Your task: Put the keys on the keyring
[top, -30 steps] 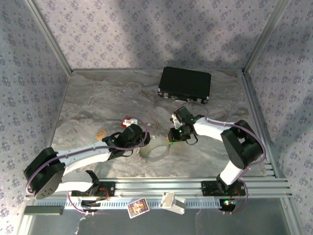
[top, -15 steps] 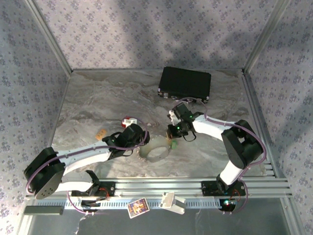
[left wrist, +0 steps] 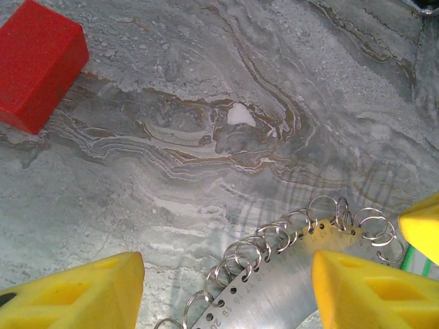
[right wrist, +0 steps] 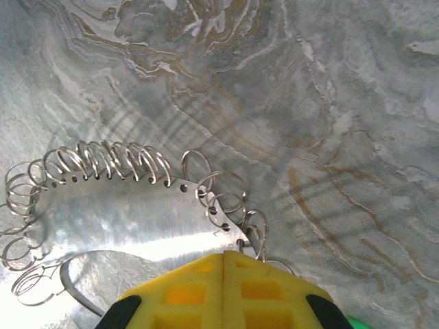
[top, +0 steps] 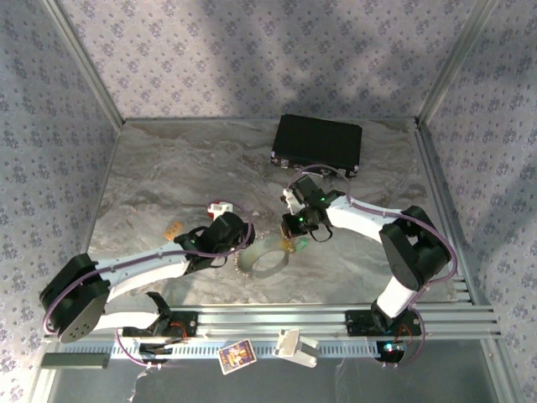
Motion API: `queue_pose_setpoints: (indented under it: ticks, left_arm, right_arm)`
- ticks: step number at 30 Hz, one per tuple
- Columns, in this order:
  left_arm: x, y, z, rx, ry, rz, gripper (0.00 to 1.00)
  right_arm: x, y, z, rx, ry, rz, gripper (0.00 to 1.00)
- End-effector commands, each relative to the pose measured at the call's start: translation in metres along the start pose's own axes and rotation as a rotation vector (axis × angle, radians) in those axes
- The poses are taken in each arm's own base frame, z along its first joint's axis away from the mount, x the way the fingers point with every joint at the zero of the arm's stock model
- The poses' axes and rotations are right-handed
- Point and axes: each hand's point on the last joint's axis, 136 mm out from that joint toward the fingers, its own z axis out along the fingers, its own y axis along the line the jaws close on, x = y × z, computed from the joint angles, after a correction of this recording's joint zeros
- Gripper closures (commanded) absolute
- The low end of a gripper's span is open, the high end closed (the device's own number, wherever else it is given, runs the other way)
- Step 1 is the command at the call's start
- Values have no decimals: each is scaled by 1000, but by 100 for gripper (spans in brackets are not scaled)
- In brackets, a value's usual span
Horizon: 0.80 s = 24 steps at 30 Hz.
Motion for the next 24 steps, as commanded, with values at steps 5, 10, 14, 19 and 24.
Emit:
queue_pose_setpoints:
  ticks: [5, 10, 14, 19, 24]
  left_arm:
    - [-5, 9, -6, -13, -35, -16, 35]
    - [-4, 11, -6, -12, -38, -25, 35]
    - [-4, 9, -5, -7, -34, -21, 35]
    - [-3, 10, -5, -6, -32, -24, 35]
    - [-2, 10, -5, -3, -31, -26, 35]
  right_arm:
    - [18, -19, -14, 76, 13, 58, 80]
    - [28, -23, -8, 56, 9, 148, 75]
    - [25, -18, -2, 25, -4, 196, 73]
    - [29, -21, 5, 49, 4, 233, 71]
    - [32, -29, 5, 97, 5, 249, 70]
